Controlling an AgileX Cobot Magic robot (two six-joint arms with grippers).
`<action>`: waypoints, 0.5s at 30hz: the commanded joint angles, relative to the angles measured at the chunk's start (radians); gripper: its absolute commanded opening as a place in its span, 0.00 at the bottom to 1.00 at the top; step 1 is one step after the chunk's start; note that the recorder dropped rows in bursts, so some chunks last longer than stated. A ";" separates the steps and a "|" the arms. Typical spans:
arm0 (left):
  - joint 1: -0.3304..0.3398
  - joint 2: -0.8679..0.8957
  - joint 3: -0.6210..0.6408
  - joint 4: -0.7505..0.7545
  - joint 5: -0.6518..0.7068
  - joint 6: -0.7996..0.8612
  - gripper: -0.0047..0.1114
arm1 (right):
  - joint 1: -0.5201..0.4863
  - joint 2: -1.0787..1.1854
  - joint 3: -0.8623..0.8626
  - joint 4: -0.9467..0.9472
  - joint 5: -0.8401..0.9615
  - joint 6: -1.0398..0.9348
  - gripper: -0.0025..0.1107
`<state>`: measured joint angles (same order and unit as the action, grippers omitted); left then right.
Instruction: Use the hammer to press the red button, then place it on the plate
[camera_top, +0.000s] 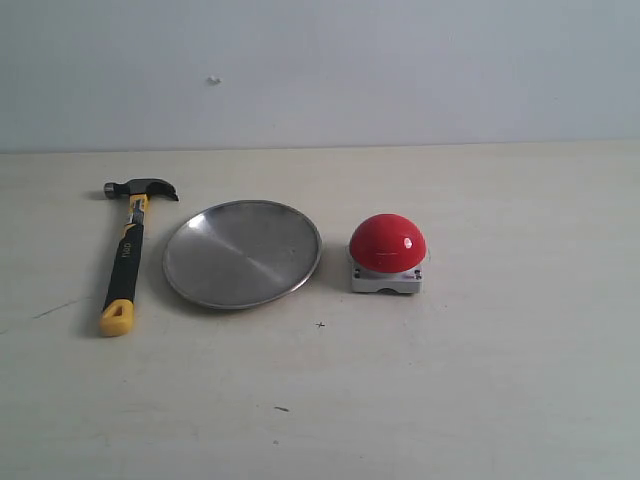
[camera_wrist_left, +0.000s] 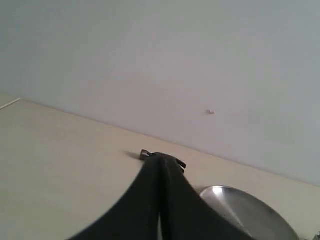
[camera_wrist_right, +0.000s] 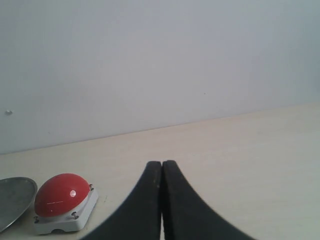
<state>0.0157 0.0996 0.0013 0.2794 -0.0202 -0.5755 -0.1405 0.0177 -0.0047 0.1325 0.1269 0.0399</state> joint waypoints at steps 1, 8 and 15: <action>0.010 0.044 -0.001 -0.004 -0.045 -0.009 0.04 | 0.001 -0.005 0.005 -0.007 -0.001 -0.001 0.02; 0.037 0.078 -0.001 -0.070 -0.196 -0.014 0.04 | 0.001 -0.005 0.005 -0.007 -0.001 -0.001 0.02; 0.075 0.183 -0.065 -0.157 -0.252 0.033 0.04 | 0.001 -0.005 0.005 -0.007 -0.001 -0.001 0.02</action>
<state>0.0848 0.2352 -0.0427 0.1328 -0.2603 -0.5813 -0.1405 0.0177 -0.0047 0.1325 0.1269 0.0399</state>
